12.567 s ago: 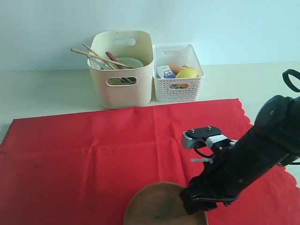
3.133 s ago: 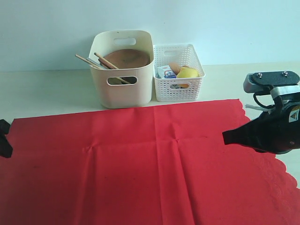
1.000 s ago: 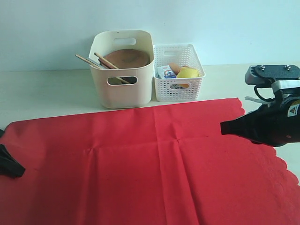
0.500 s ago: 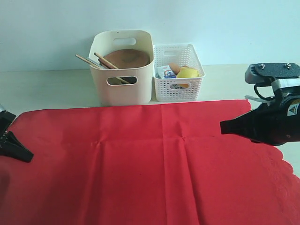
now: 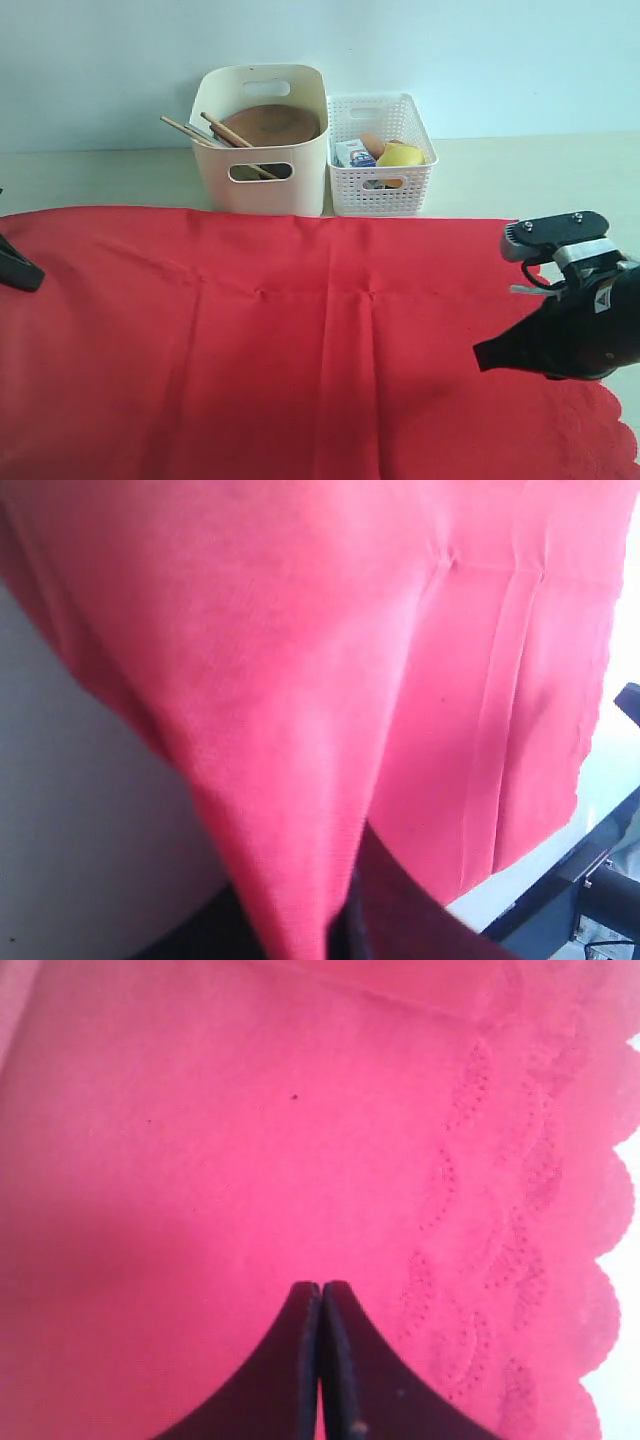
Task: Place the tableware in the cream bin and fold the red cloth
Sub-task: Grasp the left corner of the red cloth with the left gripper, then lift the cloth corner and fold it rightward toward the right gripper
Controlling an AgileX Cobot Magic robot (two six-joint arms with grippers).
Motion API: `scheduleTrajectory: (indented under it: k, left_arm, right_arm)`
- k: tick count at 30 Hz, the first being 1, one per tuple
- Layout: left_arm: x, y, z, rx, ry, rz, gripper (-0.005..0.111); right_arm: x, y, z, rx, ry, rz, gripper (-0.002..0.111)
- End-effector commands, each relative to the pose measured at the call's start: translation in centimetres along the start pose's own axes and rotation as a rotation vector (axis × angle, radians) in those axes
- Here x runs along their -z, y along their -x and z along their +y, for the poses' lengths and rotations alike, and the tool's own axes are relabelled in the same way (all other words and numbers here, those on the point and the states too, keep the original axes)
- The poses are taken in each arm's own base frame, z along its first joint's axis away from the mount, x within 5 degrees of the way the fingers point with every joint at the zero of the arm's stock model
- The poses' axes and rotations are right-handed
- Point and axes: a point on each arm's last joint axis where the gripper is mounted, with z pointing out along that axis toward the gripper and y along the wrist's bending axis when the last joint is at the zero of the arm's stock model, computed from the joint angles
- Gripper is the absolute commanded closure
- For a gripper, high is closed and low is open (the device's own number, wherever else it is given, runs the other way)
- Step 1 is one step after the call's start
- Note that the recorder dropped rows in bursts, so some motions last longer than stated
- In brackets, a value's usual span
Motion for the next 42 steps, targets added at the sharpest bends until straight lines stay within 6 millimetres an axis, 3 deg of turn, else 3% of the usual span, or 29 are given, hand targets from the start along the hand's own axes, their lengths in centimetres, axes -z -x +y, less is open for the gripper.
scheduleTrajectory:
  k: [1,8,16,27,36,42]
  left_arm:
    - [-0.7,0.1,-2.9,-0.068,-0.013,0.005,0.107]
    - [-4.6,-0.7,-8.6,-0.227,-0.05,0.114,0.107]
    - [-5.5,-1.9,-15.9,-0.408,-0.221,0.063,0.107]
    - [-7.7,-4.1,-25.1,-0.634,-0.337,0.124,0.107]
    - [-11.4,-4.4,-29.2,-0.677,-0.369,0.136,0.107]
    - [-15.0,-3.3,-30.3,-0.636,-0.368,0.061,0.107]
  right_arm:
    - [-1.8,-0.4,-0.2,0.023,-0.01,0.027,0.108]
    - [-4.2,-1.3,-0.3,0.022,-0.02,0.1,0.108]
    - [-4.7,-1.5,-0.4,0.021,-0.021,0.115,0.108]
    - [-4.6,-2.0,-0.4,0.008,-0.022,0.163,0.108]
    - [-4.6,-2.1,-0.4,0.004,-0.023,0.175,0.108]
    - [-4.6,-2.0,-0.4,0.004,-0.023,0.17,0.108]
